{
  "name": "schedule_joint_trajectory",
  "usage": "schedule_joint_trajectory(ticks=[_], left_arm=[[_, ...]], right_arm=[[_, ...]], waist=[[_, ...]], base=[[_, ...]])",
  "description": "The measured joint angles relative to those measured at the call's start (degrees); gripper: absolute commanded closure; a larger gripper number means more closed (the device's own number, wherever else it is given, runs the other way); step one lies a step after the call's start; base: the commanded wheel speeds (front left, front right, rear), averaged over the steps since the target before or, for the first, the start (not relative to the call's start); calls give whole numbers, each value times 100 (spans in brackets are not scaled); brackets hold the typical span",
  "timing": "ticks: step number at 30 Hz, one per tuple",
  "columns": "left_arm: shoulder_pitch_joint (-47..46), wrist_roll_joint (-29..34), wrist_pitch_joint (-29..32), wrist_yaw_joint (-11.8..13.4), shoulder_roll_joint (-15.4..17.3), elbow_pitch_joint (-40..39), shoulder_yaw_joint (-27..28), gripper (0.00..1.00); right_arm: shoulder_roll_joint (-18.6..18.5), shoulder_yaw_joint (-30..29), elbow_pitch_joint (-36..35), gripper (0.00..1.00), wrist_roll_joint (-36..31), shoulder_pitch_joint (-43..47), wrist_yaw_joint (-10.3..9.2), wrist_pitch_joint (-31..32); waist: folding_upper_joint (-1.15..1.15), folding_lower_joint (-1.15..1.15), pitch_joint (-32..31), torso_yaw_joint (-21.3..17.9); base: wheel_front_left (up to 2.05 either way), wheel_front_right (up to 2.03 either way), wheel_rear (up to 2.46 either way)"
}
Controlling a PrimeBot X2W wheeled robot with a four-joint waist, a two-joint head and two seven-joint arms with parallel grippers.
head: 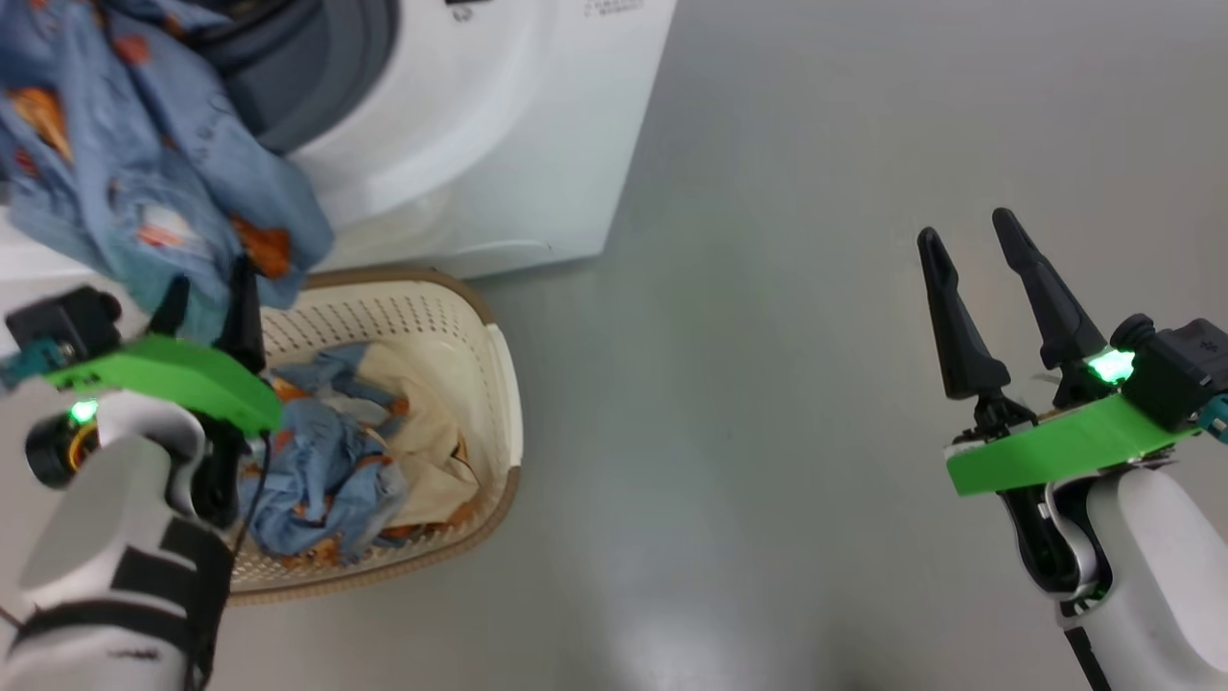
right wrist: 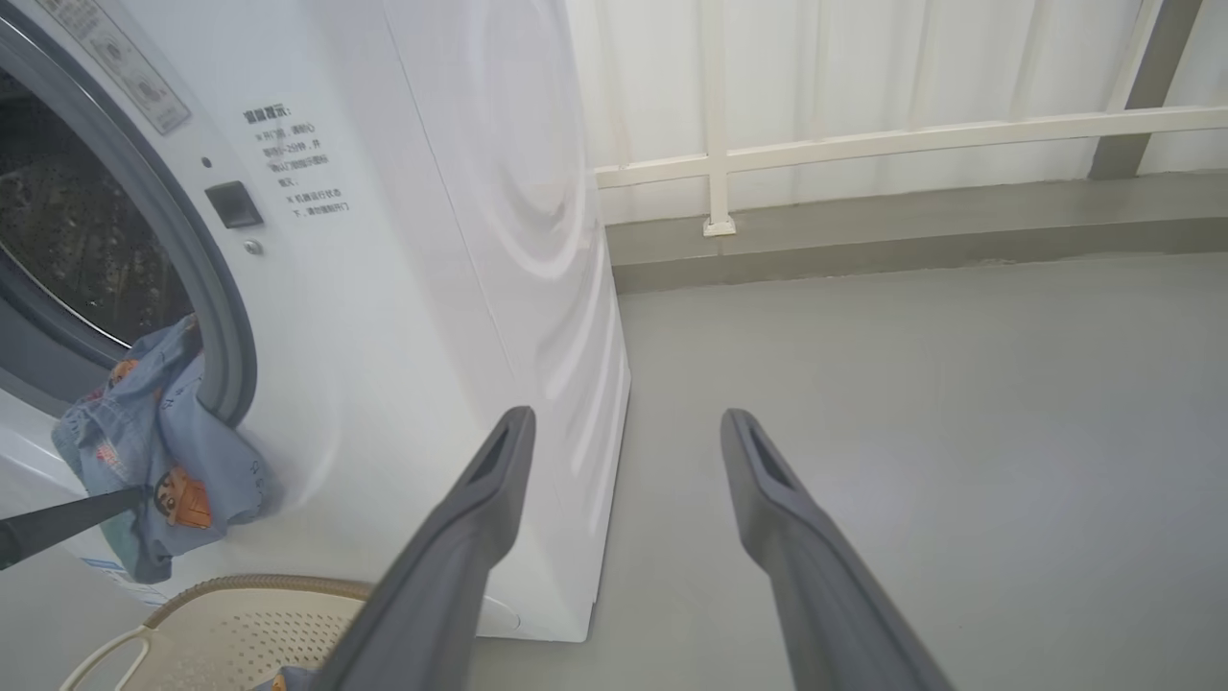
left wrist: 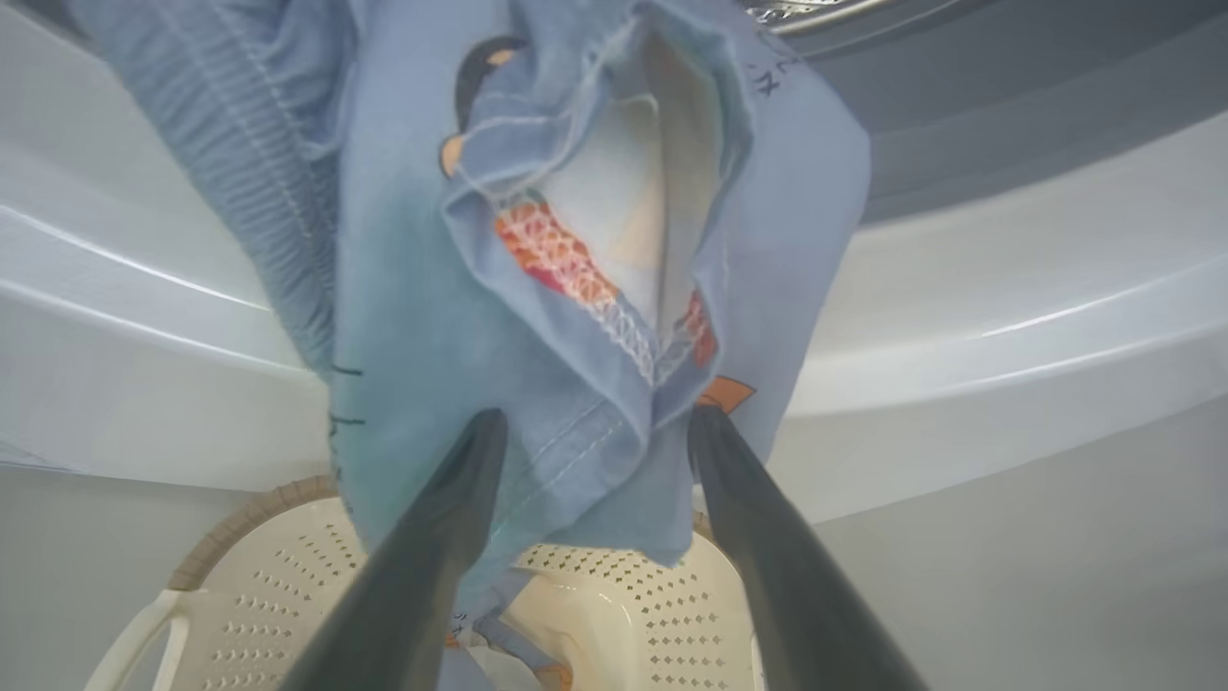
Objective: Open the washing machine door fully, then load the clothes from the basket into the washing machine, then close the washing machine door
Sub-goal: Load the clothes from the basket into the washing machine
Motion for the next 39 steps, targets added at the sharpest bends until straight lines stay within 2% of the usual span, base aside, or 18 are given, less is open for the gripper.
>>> schedule_joint_trajectory(ticks=[8, 19, 20, 21, 22, 27, 39], left_arm=[[-661, -411, 231, -1, 159, 722, 73, 0], [-1176, -376, -294, 77, 287, 1024, 279, 0], [-1178, -349, -298, 78, 287, 967, 305, 12], [-1160, -288, -283, 99, 280, 875, 342, 65], [-1110, -209, -279, 143, 268, 764, 391, 100], [-926, 101, -289, 151, 231, 335, 609, 100], [-405, 578, -308, 18, 99, -98, 931, 100]], right_arm=[[151, -80, -68, 0, -77, -193, 0, 0], [207, -126, -114, 0, -178, -194, 0, 0], [207, -126, -114, 0, -178, -196, 0, 0], [203, -126, -114, 0, -179, -196, 0, 0], [203, -124, -114, 0, -181, -198, 0, 0], [187, -115, -99, 0, -187, -244, 0, 0], [157, -80, 24, 0, -178, -265, 0, 0]], waist=[[0, 0, 477, -259], [0, 0, 779, -392], [0, 0, 782, -375], [0, 0, 784, -353], [0, 0, 783, -330], [0, 0, 733, -221], [0, 0, 383, -37]], base=[[0, 0, 0], [0, 0, 0], [0, 0, 0], [0, 0, 0], [0, 0, 0], [0, 0, 0], [0, 0, 0]])
